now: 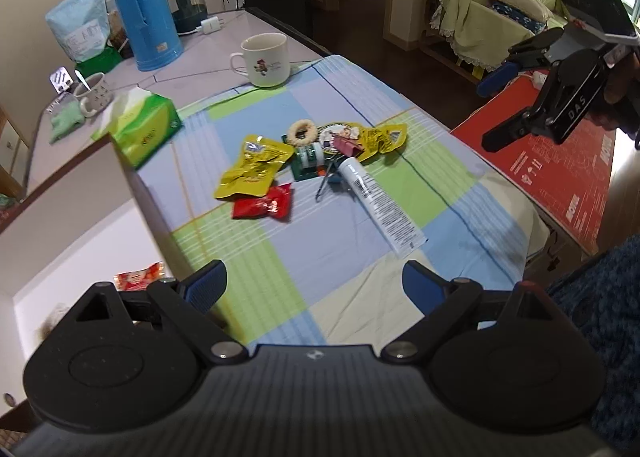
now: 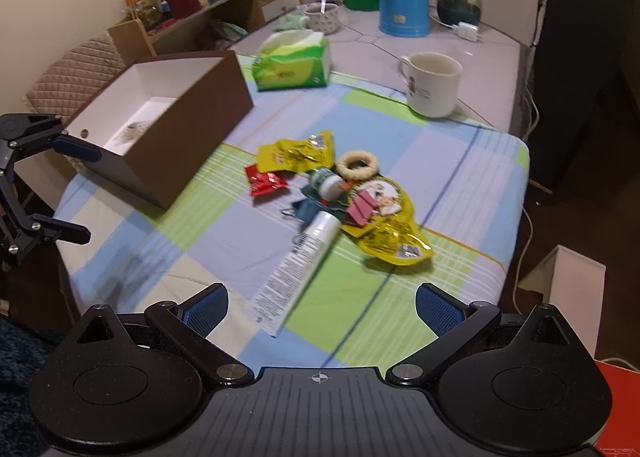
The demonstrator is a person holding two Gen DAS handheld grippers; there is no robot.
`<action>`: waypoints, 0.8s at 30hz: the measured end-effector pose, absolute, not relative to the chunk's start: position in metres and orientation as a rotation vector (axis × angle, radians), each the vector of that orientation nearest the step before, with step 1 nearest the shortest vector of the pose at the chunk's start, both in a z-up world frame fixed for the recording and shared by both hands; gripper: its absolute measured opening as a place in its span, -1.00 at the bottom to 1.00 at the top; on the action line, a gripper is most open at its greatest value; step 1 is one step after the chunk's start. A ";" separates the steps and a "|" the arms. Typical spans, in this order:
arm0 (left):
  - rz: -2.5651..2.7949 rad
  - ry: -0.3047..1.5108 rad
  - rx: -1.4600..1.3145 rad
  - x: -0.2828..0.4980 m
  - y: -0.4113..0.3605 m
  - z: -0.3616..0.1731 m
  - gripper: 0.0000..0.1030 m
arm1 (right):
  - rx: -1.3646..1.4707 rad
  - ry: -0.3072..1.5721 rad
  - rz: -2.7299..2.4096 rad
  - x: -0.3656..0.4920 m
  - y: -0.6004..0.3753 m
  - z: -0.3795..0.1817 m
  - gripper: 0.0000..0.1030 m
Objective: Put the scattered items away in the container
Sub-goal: 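Move both tools back toward the remaining items on the table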
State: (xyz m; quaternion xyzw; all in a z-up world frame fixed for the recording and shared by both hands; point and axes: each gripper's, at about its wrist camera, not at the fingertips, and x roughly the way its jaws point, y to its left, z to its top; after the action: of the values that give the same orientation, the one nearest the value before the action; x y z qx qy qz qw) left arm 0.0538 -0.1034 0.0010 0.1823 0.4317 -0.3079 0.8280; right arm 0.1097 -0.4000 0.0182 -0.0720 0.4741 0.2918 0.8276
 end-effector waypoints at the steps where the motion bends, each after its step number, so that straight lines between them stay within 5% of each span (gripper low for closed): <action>1: -0.651 0.922 0.383 0.056 -0.107 -0.001 0.80 | -0.153 1.011 0.614 0.112 -0.402 0.016 0.99; 24: -0.588 1.095 0.249 0.128 -0.171 -0.069 0.79 | -0.100 1.089 0.540 0.176 -0.431 -0.031 0.99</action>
State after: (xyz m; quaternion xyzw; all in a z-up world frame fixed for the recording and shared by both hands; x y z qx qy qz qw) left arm 0.1276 -0.1714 -0.0689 0.1164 0.5115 -0.2748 0.8058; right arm 0.1756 -0.4314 -0.0310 -0.0472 0.5112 0.2536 0.8198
